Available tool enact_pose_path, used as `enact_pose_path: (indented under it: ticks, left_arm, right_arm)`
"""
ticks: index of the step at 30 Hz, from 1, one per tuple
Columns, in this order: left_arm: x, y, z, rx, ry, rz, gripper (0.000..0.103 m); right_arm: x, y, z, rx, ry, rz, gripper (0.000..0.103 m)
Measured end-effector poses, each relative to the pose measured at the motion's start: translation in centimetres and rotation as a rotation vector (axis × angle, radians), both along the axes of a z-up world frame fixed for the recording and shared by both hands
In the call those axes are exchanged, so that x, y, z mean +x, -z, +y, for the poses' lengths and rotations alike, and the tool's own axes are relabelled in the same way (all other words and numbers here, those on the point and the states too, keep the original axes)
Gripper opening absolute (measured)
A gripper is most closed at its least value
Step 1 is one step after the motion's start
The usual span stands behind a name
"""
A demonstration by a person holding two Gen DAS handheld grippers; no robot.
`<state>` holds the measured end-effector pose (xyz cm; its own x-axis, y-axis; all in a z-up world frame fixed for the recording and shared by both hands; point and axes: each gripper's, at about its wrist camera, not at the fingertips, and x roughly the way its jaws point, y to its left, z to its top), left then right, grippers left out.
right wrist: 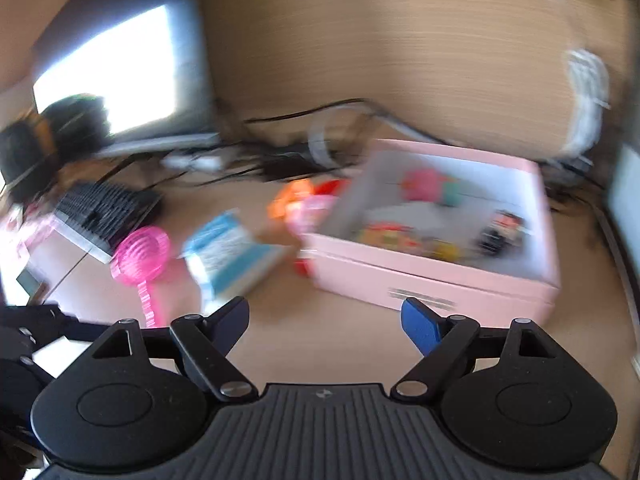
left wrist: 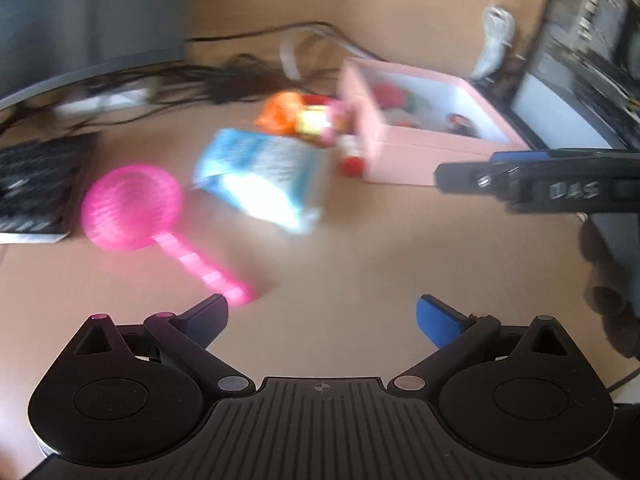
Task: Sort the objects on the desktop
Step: 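Grasp the blue tissue packet with the right gripper and lift it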
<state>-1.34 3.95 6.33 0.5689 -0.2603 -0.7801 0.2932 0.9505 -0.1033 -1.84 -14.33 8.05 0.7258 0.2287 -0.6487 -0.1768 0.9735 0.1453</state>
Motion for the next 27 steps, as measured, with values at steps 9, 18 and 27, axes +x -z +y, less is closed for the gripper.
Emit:
enact_pose_path:
  ticks: [9, 18, 27]
  left_arm:
    - [-2.8, 0.2, 6.8, -0.017, -0.249, 0.054, 0.103]
    - [-3.1, 0.6, 9.4, -0.009, -0.331, 0.057, 0.103]
    - [4.7, 2.4, 8.7, 0.051, -0.423, 0.070, 0.103]
  right_arm:
    - [9.0, 1.6, 12.3, -0.232, -0.340, -0.038, 0.084]
    - [9.6, 5.0, 14.3, -0.283, -0.337, 0.057, 0.056]
    - [-0.1, 4.1, 6.0, -0.167, -0.152, 0.115, 0.054]
